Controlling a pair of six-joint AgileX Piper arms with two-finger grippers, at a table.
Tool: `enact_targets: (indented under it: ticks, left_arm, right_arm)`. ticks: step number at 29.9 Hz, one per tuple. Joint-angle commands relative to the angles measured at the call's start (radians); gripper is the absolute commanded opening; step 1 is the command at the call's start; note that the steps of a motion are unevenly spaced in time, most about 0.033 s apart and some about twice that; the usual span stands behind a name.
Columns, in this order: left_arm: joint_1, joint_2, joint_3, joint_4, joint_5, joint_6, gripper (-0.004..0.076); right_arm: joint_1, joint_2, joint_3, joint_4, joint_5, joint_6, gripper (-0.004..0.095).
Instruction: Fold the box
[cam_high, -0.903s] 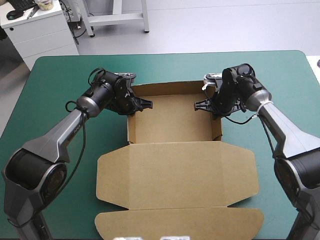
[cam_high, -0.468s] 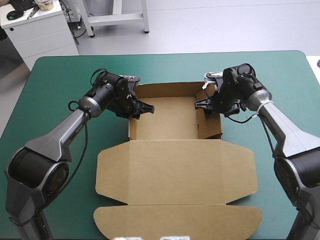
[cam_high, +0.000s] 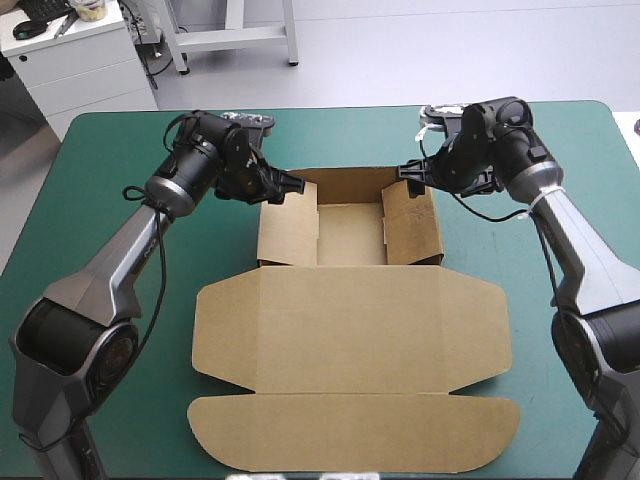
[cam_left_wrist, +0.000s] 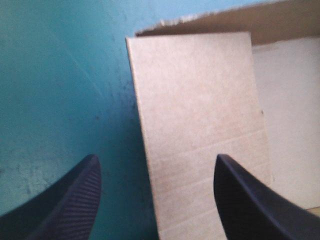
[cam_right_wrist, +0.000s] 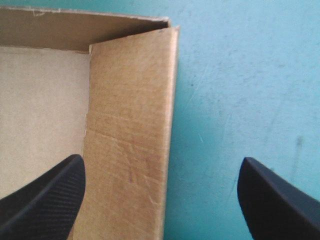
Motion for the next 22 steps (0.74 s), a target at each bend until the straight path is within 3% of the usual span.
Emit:
enact_targets:
  ticks: [1, 4, 8, 15, 22]
  left_arm:
    - [-0.003, -0.056, -0.137, 0.012, 0.045, 0.001, 0.0416]
    - [-0.003, -0.058, -0.210, 0.012, 0.084, 0.001, 0.0277]
    - [-0.005, -0.078, -0.235, 0.008, 0.084, 0.004, -0.0014]
    - [-0.005, -0.191, -0.140, -0.092, 0.086, 0.094, -0.0009]
    - [-0.005, -0.396, 0.099, -0.059, 0.076, 0.126, -0.0009]
  right_arm:
    - [-0.028, -0.051, -0.090, -0.007, 0.059, -0.023, 0.0772]
    - [-0.030, -0.067, -0.090, 0.025, 0.059, -0.026, 0.0772]
    - [-0.030, -0.083, -0.072, 0.092, 0.059, -0.042, 0.0772]
    - [-0.030, -0.144, 0.062, 0.060, 0.059, -0.061, 0.0772]
    - [-0.030, -0.140, 0.097, 0.077, 0.043, -0.079, 0.0773]
